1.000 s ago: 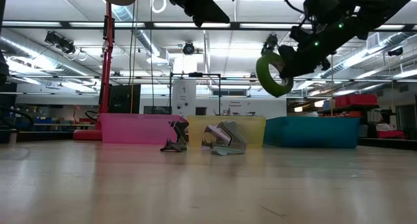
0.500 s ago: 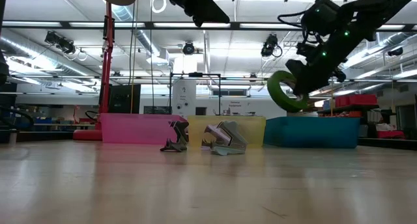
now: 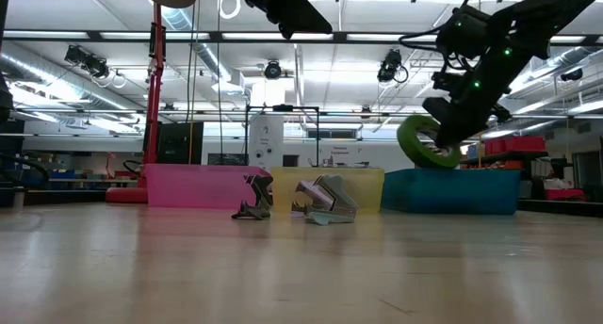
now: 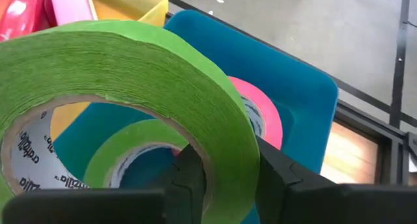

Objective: Pick and place Stapler, Stapler remover, tape
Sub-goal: Put the green tape into the blue bin, then put the black staple remover into the pink bin

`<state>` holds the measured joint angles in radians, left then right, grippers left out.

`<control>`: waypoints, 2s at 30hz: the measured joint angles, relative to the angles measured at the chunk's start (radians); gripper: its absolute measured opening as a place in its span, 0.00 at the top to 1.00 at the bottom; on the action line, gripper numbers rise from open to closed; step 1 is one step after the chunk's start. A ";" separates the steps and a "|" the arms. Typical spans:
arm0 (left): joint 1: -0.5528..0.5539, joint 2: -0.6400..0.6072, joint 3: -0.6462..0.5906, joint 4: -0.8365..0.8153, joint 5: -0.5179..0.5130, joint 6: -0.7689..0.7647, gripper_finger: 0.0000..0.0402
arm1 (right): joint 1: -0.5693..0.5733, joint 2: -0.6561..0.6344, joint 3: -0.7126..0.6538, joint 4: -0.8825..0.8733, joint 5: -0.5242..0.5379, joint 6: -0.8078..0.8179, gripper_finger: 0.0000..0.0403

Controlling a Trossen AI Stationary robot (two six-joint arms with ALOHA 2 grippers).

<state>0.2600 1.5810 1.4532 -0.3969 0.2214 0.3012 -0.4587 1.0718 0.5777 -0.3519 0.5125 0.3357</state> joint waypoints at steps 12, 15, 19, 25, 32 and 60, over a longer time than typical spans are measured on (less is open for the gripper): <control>0.000 0.000 0.000 -0.001 0.000 -0.001 0.97 | 0.000 0.000 0.000 -0.041 -0.008 0.042 0.62; 0.000 0.000 0.000 0.000 0.000 0.000 0.97 | 0.000 0.000 0.000 -0.039 -0.008 0.047 0.56; 0.000 0.000 0.000 -0.001 0.000 0.000 0.97 | 0.000 0.000 0.000 -0.026 -0.007 0.048 0.48; 0.000 0.000 0.000 -0.001 0.000 0.000 0.97 | 0.000 0.000 0.000 0.002 0.001 0.031 0.41; 0.000 0.000 0.000 -0.002 0.000 -0.001 0.97 | 0.000 0.000 0.000 0.049 0.001 -0.018 0.37; -0.115 0.003 -0.007 -0.178 -0.035 0.081 0.88 | 0.027 0.000 0.000 0.263 -0.321 -0.208 0.40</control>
<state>0.1449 1.5837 1.4465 -0.5753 0.1859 0.3820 -0.4322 1.0718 0.5781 -0.0891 0.1913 0.1279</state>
